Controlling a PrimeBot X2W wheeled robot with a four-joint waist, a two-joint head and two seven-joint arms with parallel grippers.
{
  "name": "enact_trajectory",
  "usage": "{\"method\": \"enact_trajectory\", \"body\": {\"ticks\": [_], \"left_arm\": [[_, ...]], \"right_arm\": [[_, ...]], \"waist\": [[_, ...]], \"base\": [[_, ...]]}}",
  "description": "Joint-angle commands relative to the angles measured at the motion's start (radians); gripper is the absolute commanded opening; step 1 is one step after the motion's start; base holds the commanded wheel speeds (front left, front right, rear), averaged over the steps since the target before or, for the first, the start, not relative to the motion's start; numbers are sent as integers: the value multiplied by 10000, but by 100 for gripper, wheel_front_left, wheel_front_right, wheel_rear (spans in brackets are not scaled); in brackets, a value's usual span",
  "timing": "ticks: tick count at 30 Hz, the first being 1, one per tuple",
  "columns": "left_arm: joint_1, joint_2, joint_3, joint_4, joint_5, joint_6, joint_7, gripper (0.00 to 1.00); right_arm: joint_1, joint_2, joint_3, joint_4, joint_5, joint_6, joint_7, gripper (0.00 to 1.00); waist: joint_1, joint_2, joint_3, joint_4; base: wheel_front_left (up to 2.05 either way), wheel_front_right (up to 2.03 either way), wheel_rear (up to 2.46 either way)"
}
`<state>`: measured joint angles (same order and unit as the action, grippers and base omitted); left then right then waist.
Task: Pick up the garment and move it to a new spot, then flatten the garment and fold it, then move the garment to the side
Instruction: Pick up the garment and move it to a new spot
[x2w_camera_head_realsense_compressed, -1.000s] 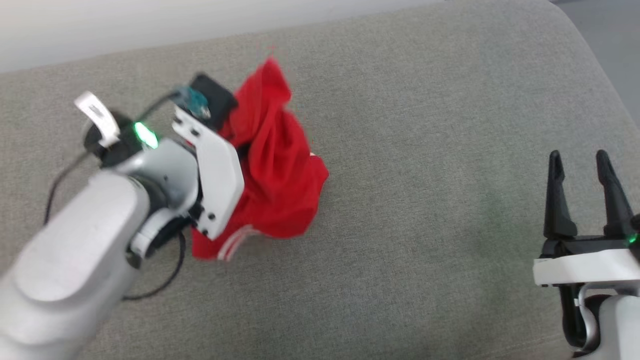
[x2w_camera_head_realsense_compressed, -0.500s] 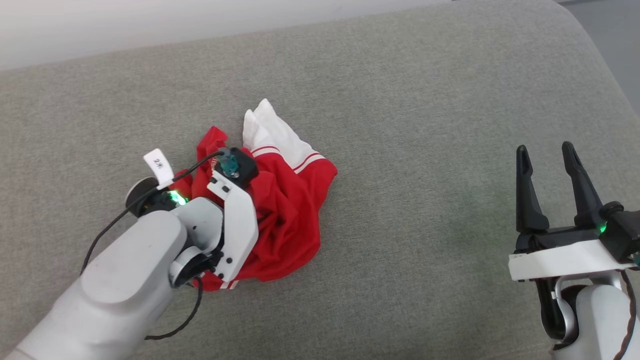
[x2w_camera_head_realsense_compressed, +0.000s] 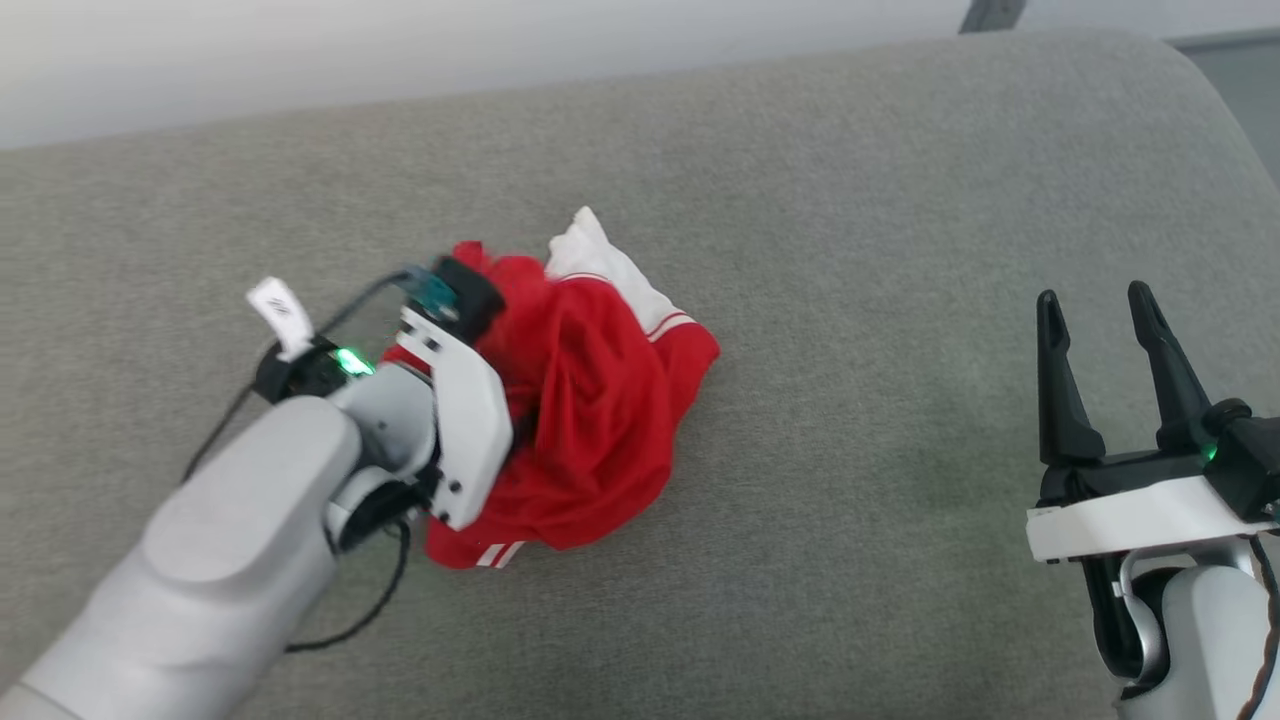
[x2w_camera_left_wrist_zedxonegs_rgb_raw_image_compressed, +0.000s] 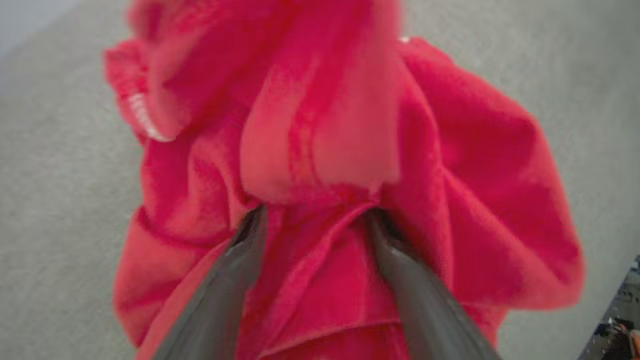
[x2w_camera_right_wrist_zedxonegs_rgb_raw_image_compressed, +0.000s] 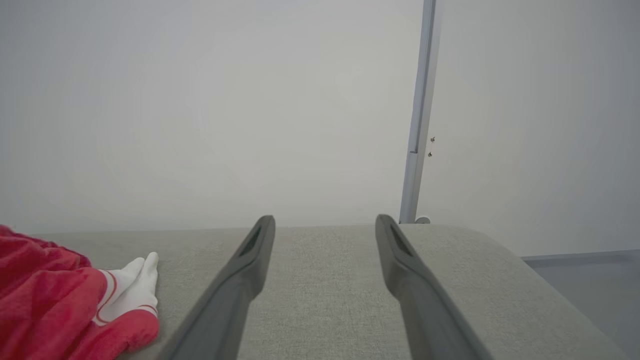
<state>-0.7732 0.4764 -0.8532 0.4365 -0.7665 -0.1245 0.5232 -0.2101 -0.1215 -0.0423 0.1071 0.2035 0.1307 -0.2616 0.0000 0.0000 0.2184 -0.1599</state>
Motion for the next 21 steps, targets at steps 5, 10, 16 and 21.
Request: {"method": "enact_trajectory", "body": {"ticks": [5,10,16,21], "left_arm": [[491,441,584,-628,-249,155,-1136,100],[1169,890,1164,-1256,-231,462,-2564,100],[2149,1157,1924,-1850,-263,965,-4537,100],[2950,1332,2413,-2125,-376,1251,-5785,100]], "right_arm": [[216,-112,-30,13,32,2,-48,100],[388,-233,-32,30,2,2,-48,100],[682,-276,-130,-18,57,2,-48,100],[899,-324,-139,29,53,2,-48,100]], "waist": [[0,0,-414,413],[0,0,-725,725],[0,0,-1166,1092],[0,0,-1456,1242]], "base": [[0,0,0],[0,0,0],[0,0,0],[0,0,0]]}}
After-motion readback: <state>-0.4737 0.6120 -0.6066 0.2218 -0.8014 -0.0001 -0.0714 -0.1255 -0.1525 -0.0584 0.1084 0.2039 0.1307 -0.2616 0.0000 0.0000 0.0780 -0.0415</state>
